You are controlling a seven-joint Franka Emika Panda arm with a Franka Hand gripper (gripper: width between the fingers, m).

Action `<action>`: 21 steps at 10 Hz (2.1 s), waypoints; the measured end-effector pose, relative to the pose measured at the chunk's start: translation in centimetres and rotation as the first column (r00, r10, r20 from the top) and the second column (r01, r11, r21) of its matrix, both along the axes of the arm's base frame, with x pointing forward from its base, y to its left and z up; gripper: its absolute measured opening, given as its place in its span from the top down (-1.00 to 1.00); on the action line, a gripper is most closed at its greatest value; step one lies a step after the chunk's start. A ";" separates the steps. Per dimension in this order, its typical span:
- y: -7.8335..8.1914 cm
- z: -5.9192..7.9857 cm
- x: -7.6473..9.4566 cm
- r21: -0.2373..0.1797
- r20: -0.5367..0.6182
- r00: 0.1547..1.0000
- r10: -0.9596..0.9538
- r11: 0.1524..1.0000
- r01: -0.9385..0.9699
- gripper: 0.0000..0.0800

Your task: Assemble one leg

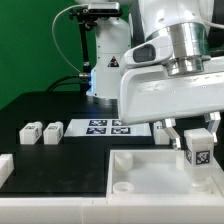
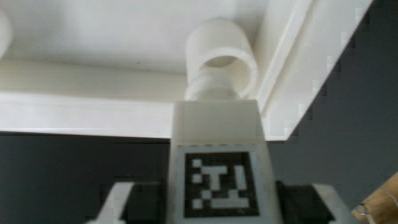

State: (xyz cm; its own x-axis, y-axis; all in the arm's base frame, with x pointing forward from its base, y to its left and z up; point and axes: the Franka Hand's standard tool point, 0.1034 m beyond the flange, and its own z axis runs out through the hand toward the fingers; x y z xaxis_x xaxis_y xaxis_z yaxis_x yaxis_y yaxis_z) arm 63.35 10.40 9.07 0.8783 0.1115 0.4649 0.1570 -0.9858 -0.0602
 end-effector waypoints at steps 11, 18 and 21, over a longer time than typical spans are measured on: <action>1.1 -0.1 -0.9 0.001 0.045 0.999 0.017 1.000 -0.017 0.27; 0.3 -1.2 -1.2 -0.005 0.039 0.999 0.010 1.000 -0.010 0.27; 0.4 -1.3 -1.1 -0.005 0.031 0.999 0.012 1.000 -0.012 0.25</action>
Offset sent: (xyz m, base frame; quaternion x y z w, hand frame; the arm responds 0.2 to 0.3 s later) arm -0.0101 0.0045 -0.0051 -0.0034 -0.0100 0.0041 0.9999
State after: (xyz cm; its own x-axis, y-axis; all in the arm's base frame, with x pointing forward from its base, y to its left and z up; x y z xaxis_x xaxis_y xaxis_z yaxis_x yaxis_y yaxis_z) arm 62.21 10.82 7.79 0.8621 0.1239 0.4914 0.1704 -0.9841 -0.0508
